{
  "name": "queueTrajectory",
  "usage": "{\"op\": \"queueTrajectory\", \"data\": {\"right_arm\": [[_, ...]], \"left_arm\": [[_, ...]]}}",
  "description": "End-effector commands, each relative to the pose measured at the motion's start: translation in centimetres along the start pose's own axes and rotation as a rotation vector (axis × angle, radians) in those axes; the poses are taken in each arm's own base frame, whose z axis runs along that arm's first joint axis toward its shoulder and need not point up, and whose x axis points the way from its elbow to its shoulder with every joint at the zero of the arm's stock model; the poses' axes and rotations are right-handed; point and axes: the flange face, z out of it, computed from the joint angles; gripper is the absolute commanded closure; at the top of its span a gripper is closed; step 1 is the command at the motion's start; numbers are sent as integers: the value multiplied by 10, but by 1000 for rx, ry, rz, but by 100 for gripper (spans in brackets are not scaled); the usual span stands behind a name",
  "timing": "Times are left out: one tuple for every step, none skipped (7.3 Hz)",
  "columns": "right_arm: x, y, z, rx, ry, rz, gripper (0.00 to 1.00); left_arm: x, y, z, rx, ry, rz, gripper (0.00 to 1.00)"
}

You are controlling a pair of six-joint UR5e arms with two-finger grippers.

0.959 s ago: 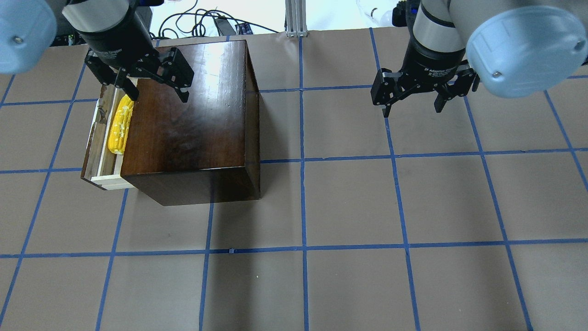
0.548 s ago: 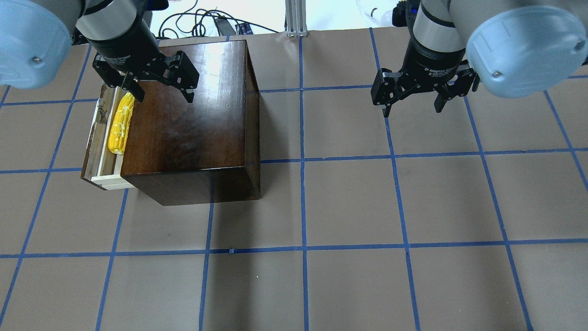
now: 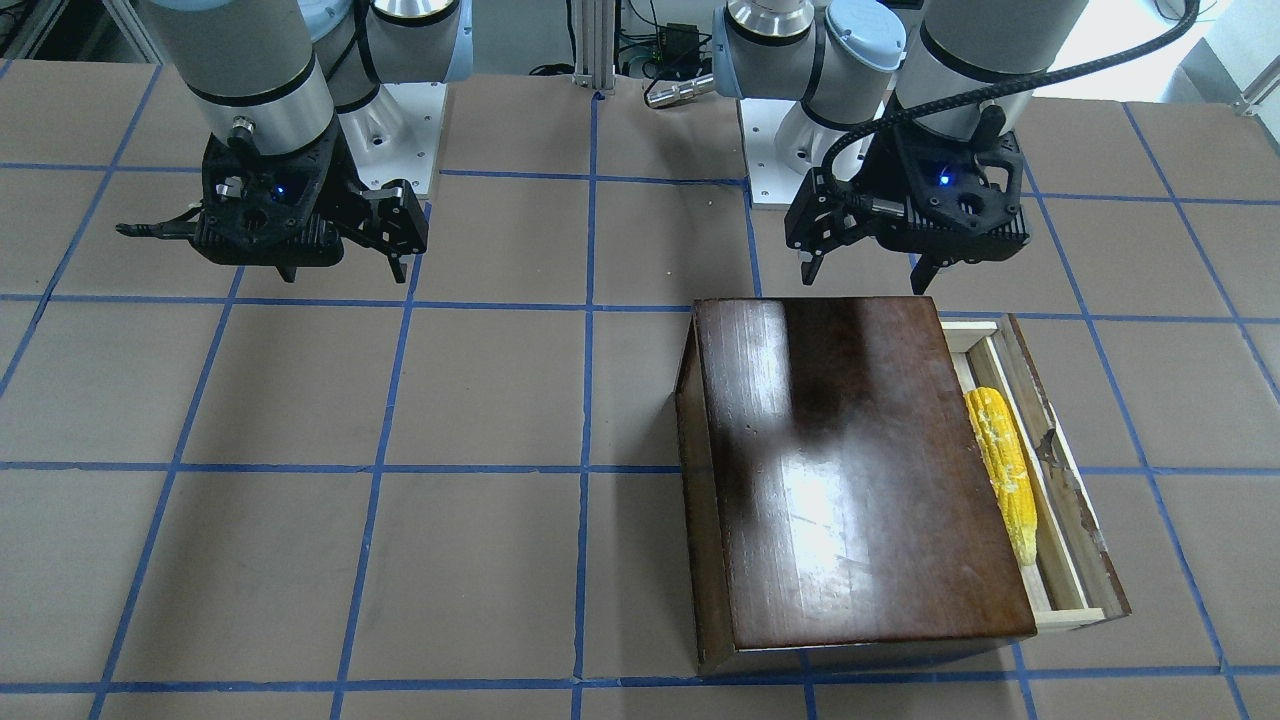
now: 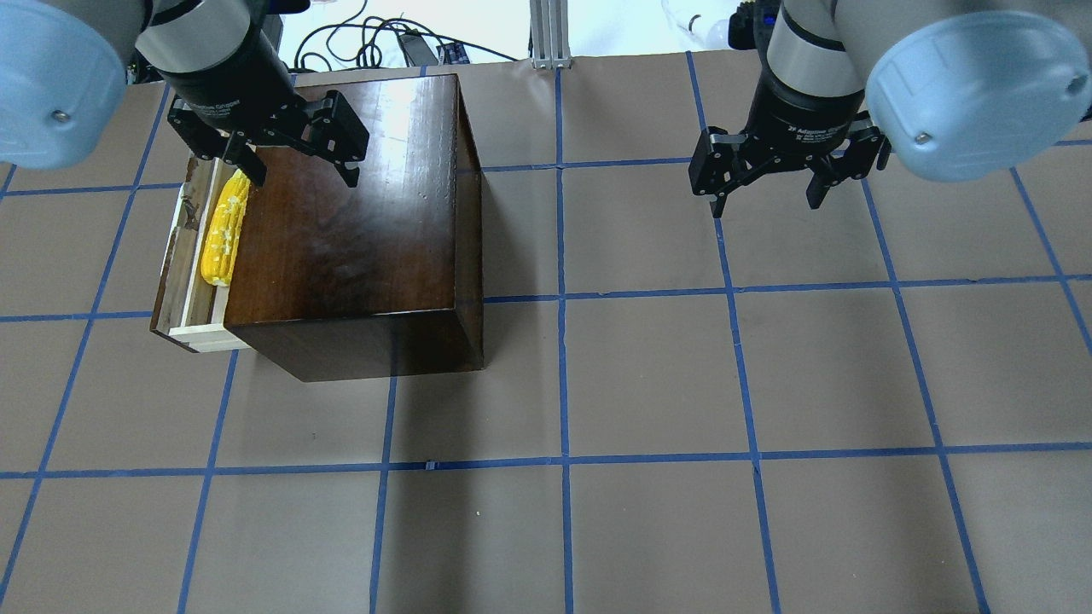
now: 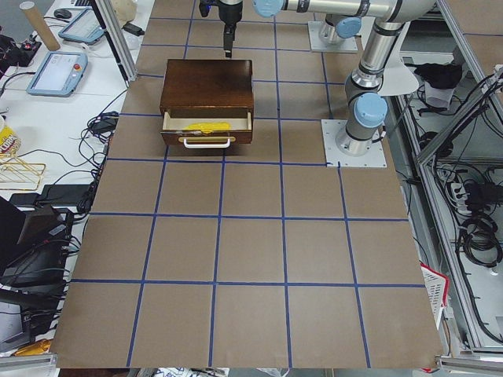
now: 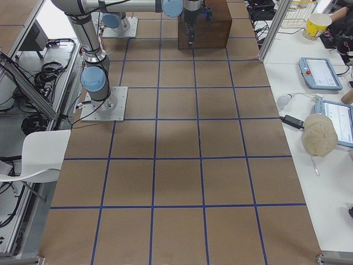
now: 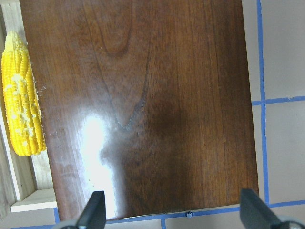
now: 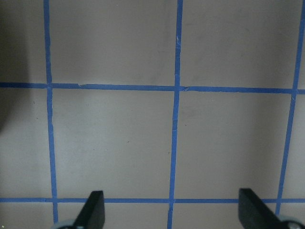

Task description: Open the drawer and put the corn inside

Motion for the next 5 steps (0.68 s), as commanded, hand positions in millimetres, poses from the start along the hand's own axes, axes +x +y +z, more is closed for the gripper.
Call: {"op": "queueTrajectory", "data": {"right_arm": [[0,0,0,0,0,0,0],[0,0,0,0,0,0,0],[0,0,0,0,0,0,0],[0,0,0,0,0,0,0],[0,0,0,0,0,0,0]], "left_arm": [[0,6,-4,-10,0,-1,0],[0,7,-6,-14,0,-2,0],[0,7,-6,-14,0,-2,0],[0,7,-8,-10,0,-2,0],[0,7,-8,-10,0,-2,0]]}}
